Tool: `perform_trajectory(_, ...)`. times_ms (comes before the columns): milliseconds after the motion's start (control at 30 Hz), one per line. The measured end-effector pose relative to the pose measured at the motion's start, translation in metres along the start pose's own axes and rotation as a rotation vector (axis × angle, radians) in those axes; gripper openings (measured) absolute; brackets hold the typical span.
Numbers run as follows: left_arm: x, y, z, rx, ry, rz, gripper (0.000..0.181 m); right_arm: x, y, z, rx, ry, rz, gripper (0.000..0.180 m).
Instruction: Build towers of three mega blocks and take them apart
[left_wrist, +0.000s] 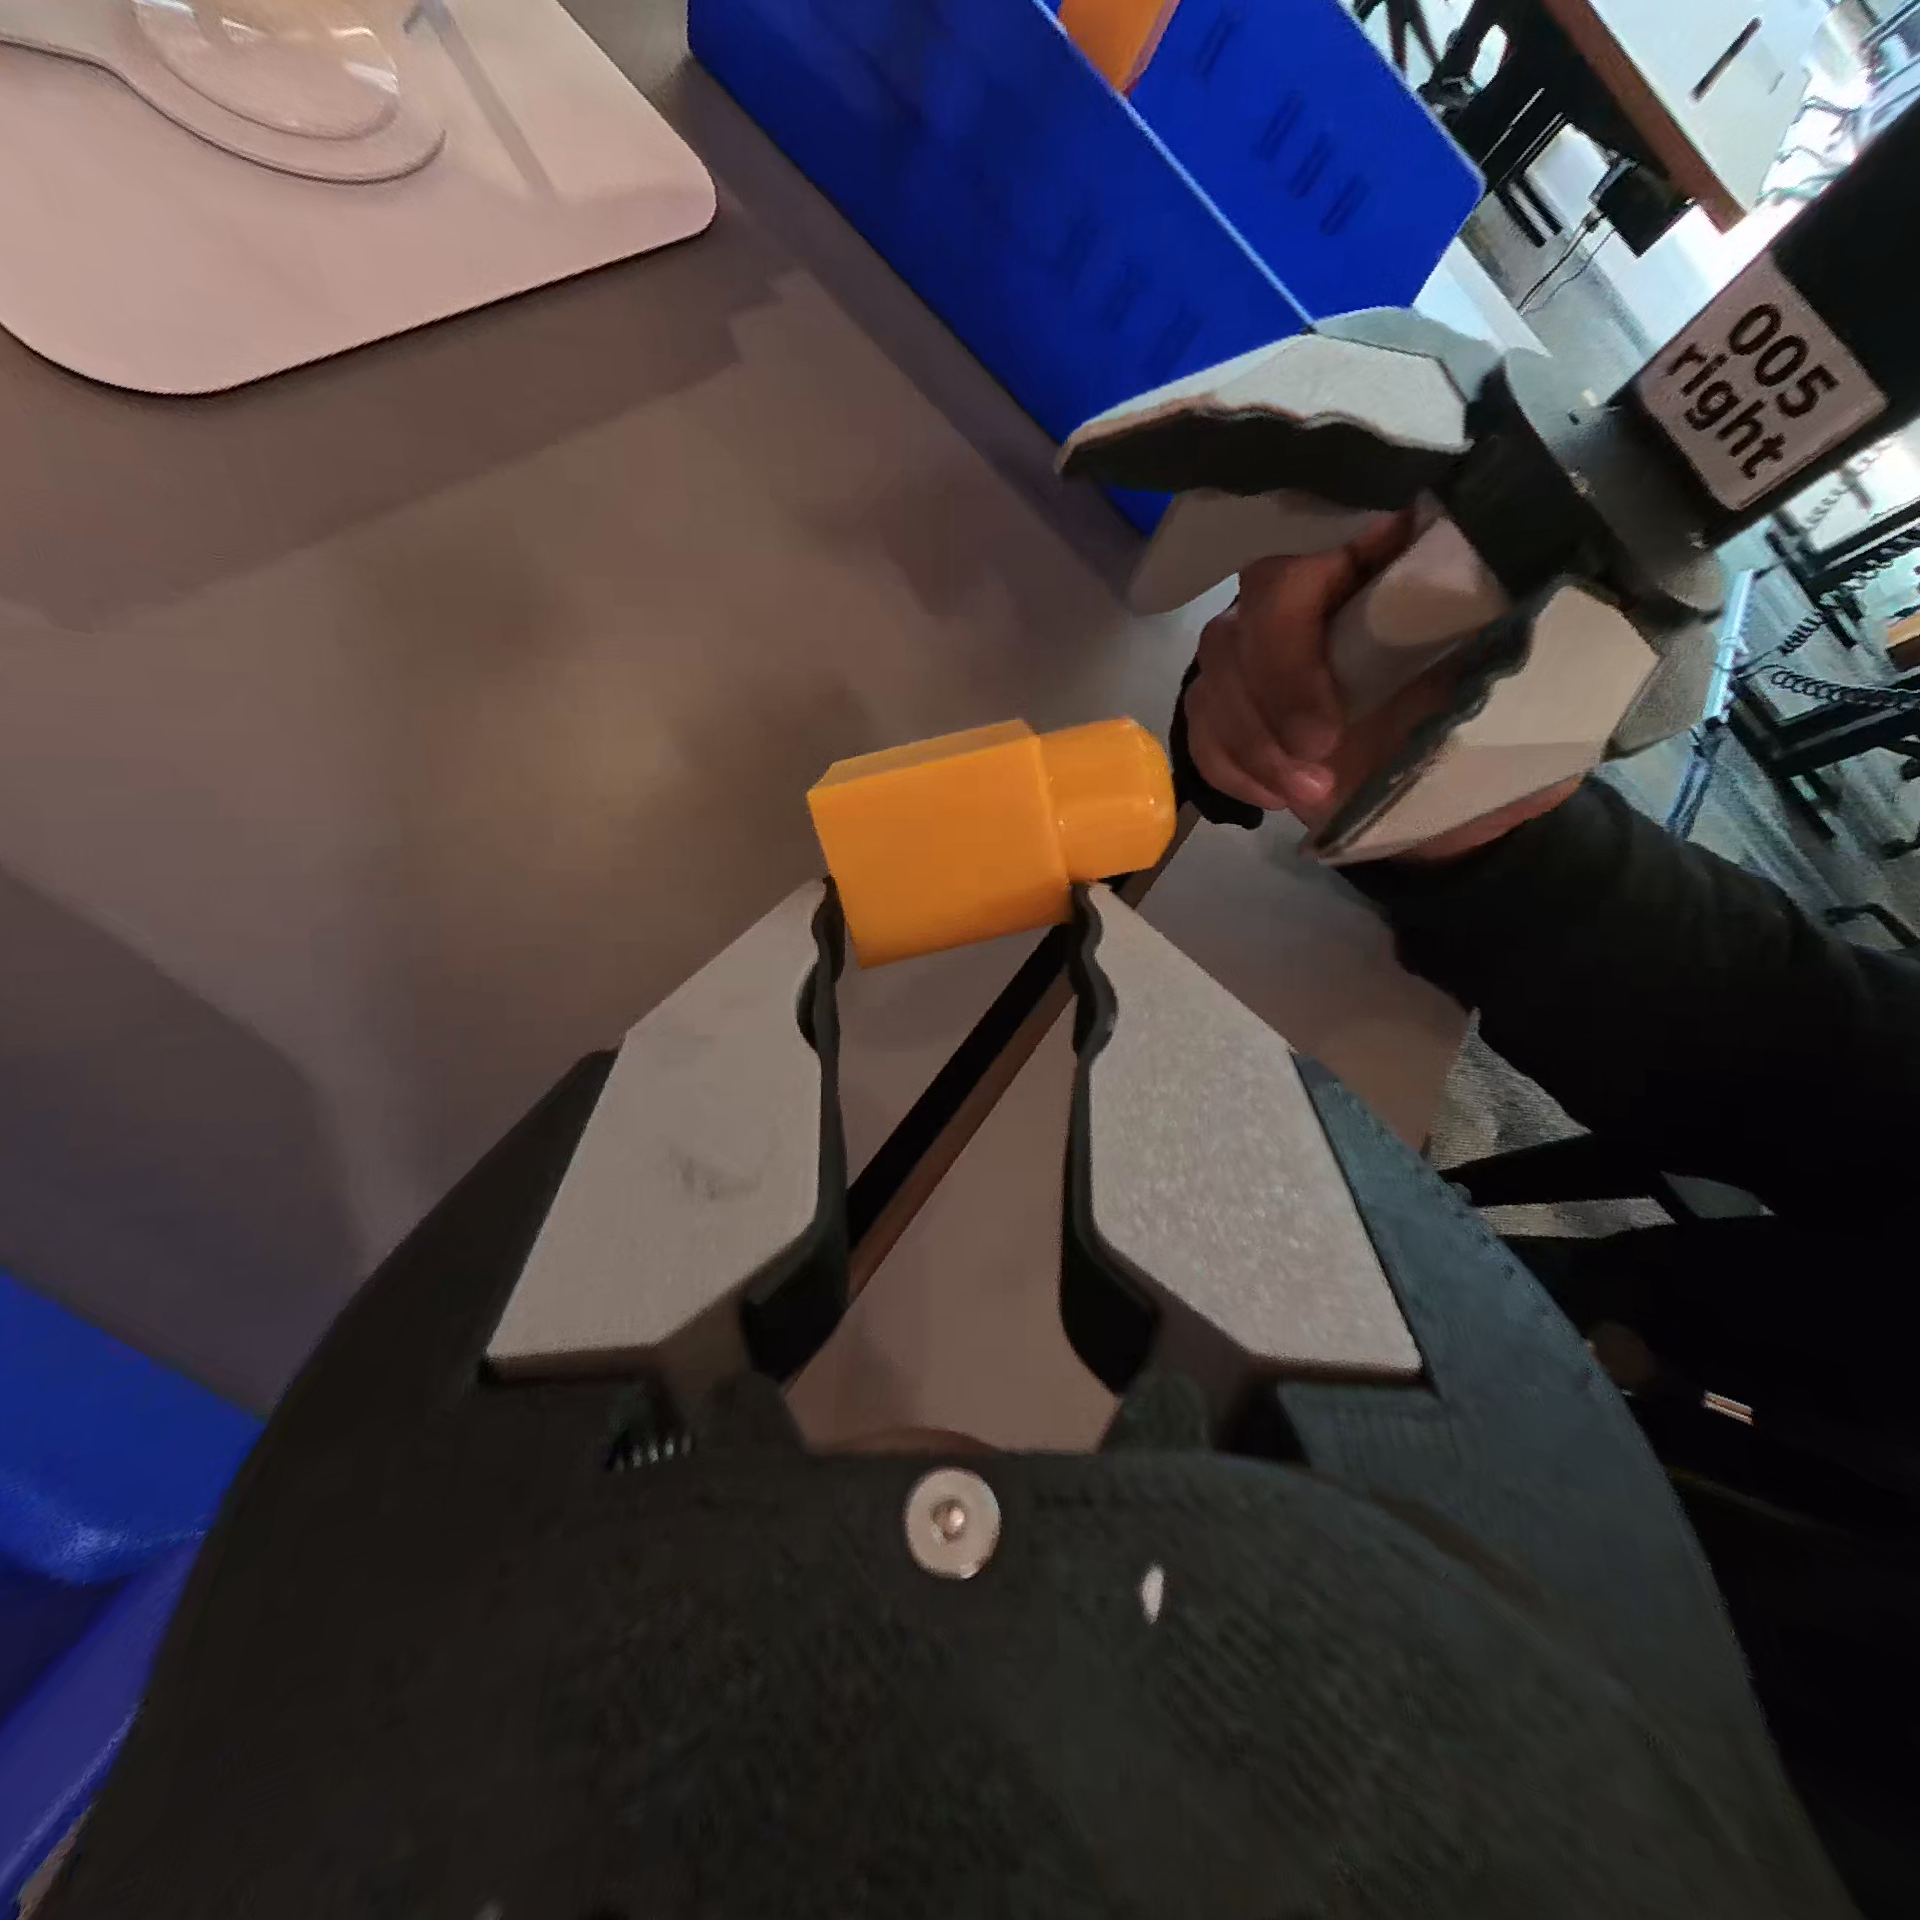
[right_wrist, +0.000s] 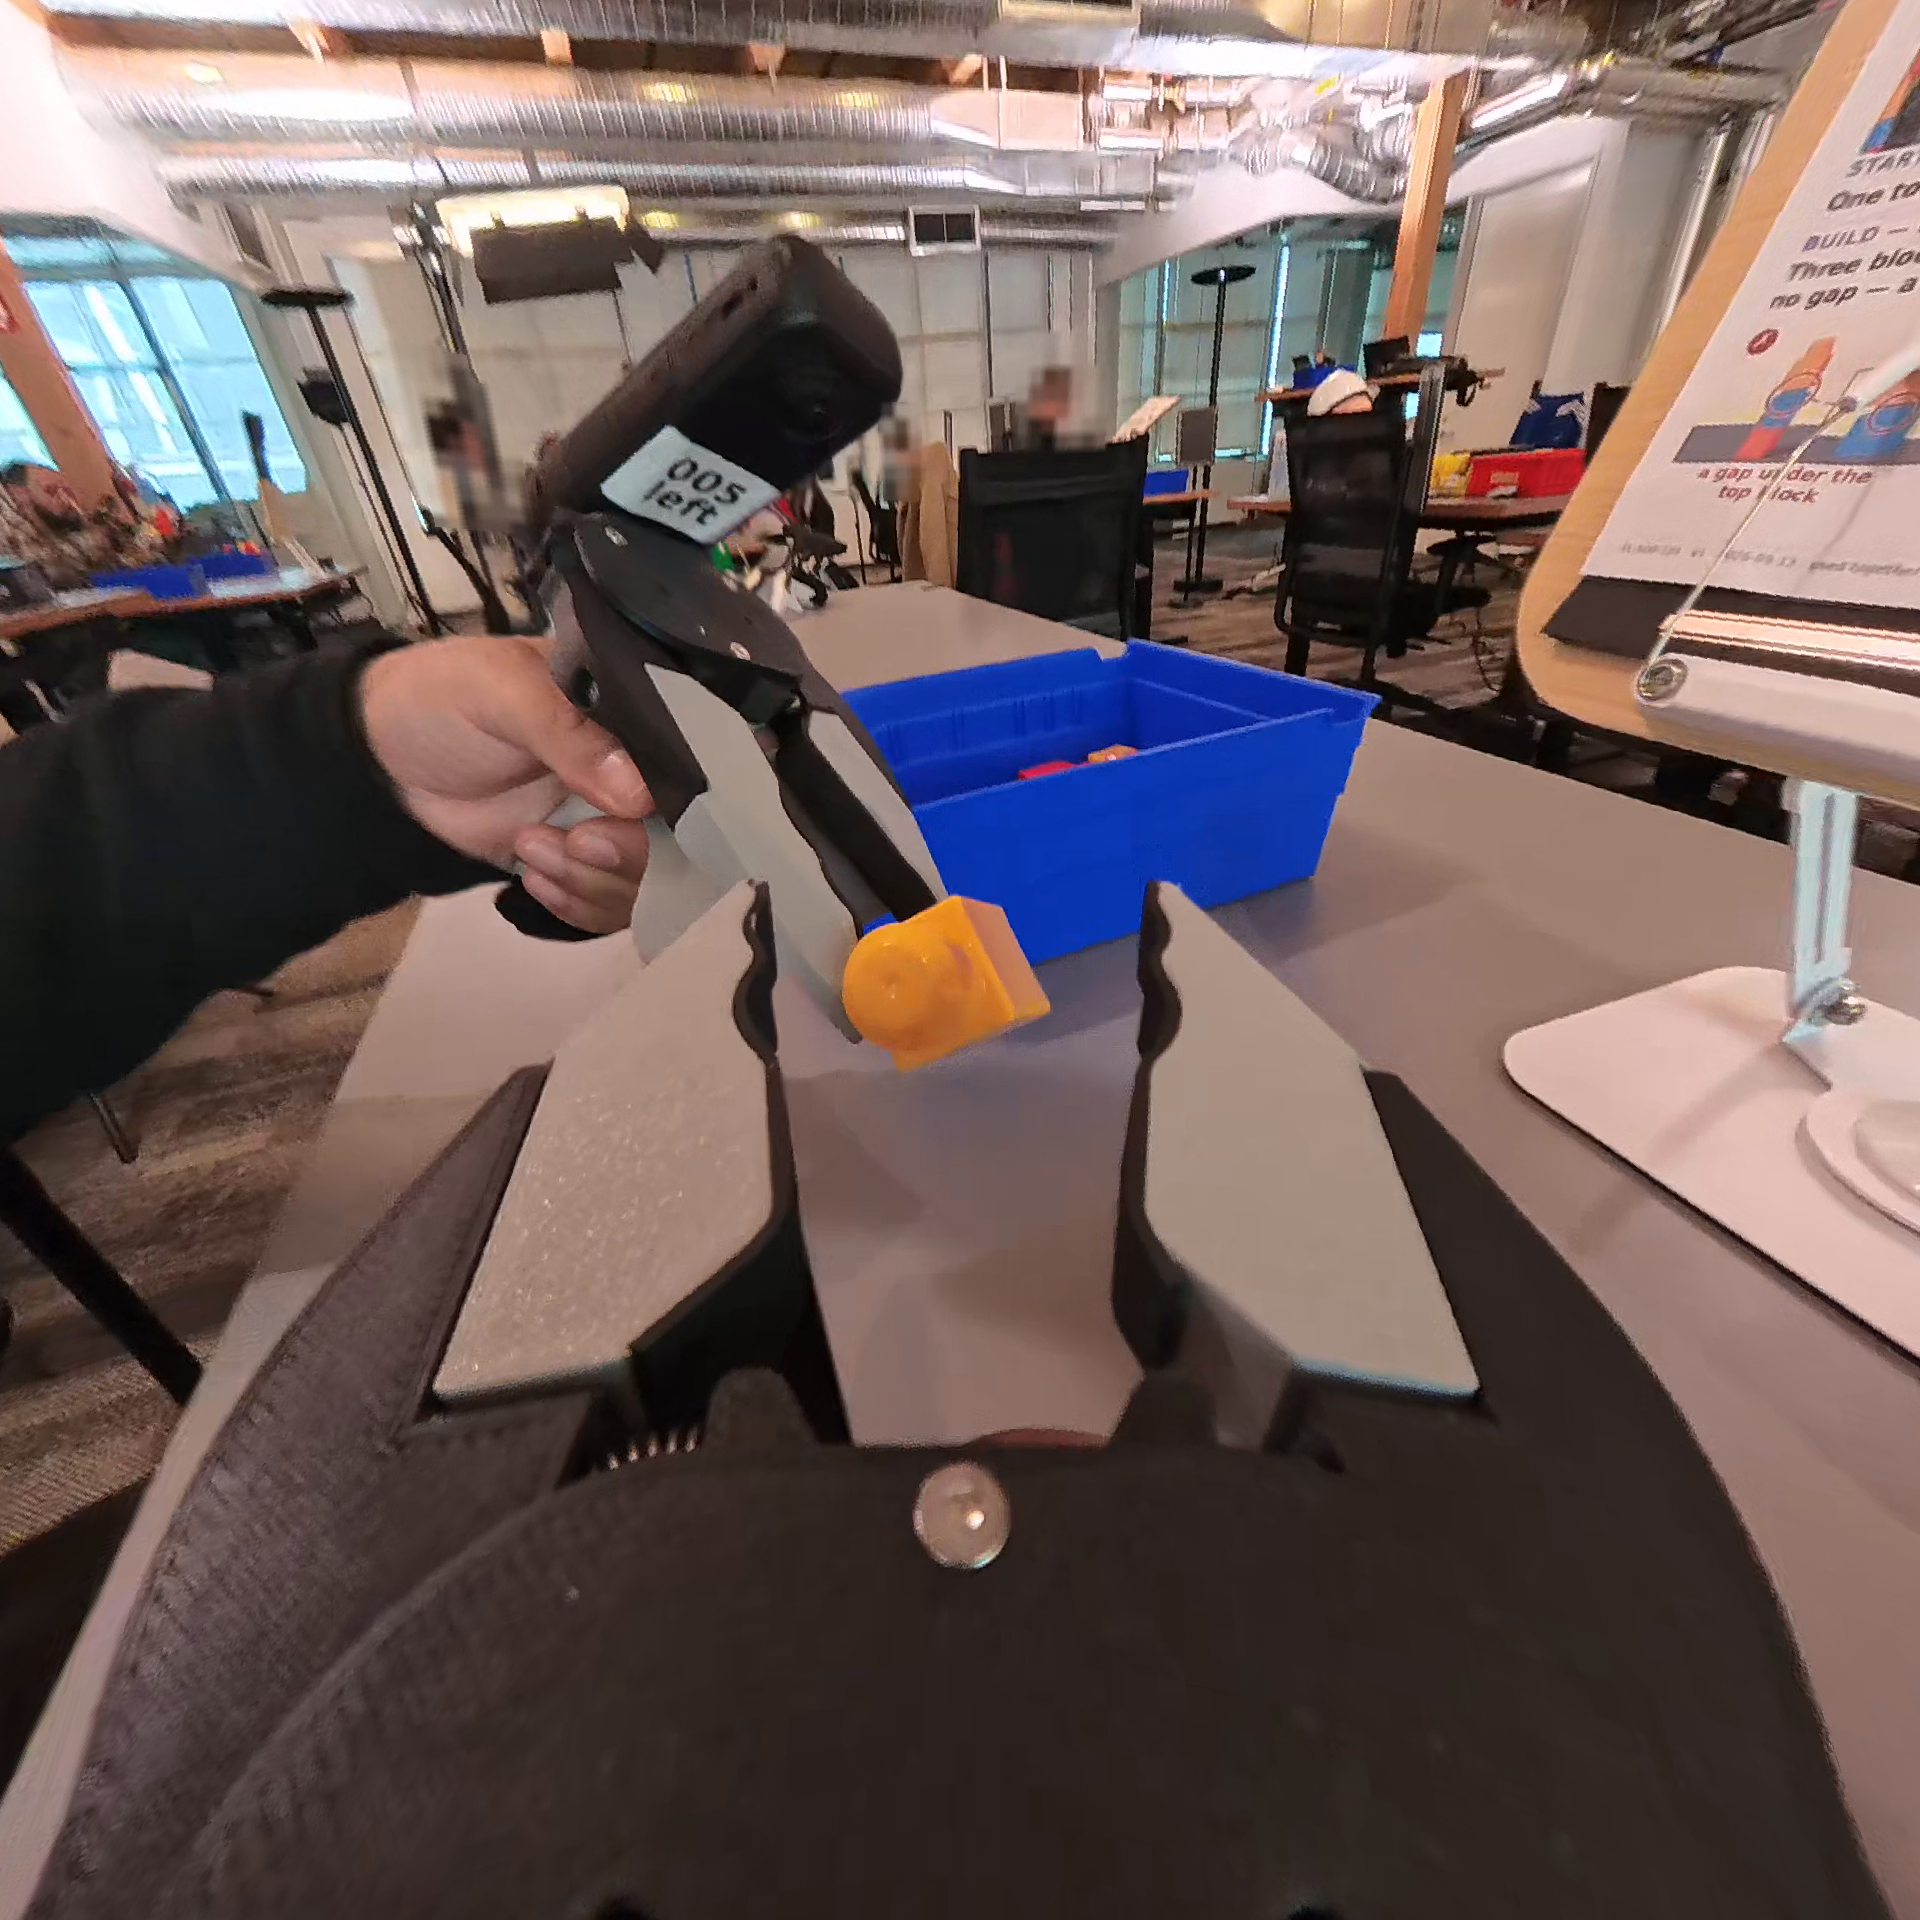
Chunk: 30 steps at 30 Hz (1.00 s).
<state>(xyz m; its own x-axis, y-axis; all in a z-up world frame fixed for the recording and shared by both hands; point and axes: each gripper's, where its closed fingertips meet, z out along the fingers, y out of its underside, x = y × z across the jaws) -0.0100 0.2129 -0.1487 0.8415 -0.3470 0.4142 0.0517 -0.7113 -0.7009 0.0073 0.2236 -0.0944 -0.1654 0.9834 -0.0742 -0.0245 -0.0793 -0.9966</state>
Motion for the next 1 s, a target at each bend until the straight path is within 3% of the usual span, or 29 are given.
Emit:
perform_trajectory(67, 0.002, -0.001, 0.002, 0.005, 0.033, -0.020, 0.041, 0.000, 0.005, 0.001, -0.037, 0.012, -0.046, 0.064)
perform_trajectory(167, 0.004, -0.001, 0.001, 0.010, 0.087, -0.064, 0.042, -0.005, 0.008, 0.000, -0.064, 0.000, -0.131, 0.043)
perform_trajectory(333, 0.012, 0.000, -0.005, 0.024, 0.199, -0.138, 0.041, -0.017, 0.009, 0.002, -0.082, -0.026, -0.222, 0.046)
perform_trajectory(467, 0.014, 0.008, -0.005, -0.002, 0.186, -0.132, 0.042, -0.023, 0.014, 0.004, -0.106, -0.023, -0.292, 0.027)
perform_trajectory(567, 0.016, 0.008, -0.007, -0.004, 0.189, -0.135, 0.042, -0.028, 0.014, 0.005, -0.101, -0.032, -0.329, 0.023)
perform_trajectory(733, 0.016, 0.005, -0.005, 0.013, 0.213, -0.169, 0.041, -0.024, 0.013, 0.003, -0.125, -0.029, -0.271, 0.020)
perform_trajectory(767, 0.012, 0.006, -0.004, 0.011, 0.194, -0.171, 0.044, -0.021, 0.011, 0.001, -0.114, -0.020, -0.256, 0.000)
perform_trajectory(833, 0.005, 0.009, -0.002, 0.000, 0.158, -0.151, 0.045, -0.008, 0.006, -0.005, -0.092, 0.022, -0.216, 0.000)
perform_trajectory(900, 0.007, 0.011, 0.001, 0.005, 0.166, -0.117, 0.002, -0.002, 0.007, -0.007, -0.102, -0.007, -0.128, 0.000)
perform_trajectory(1000, -0.014, 0.014, 0.012, 0.009, 0.040, -0.121, 0.000, 0.022, 0.032, -0.004, -0.201, 0.061, 0.002, 0.000)
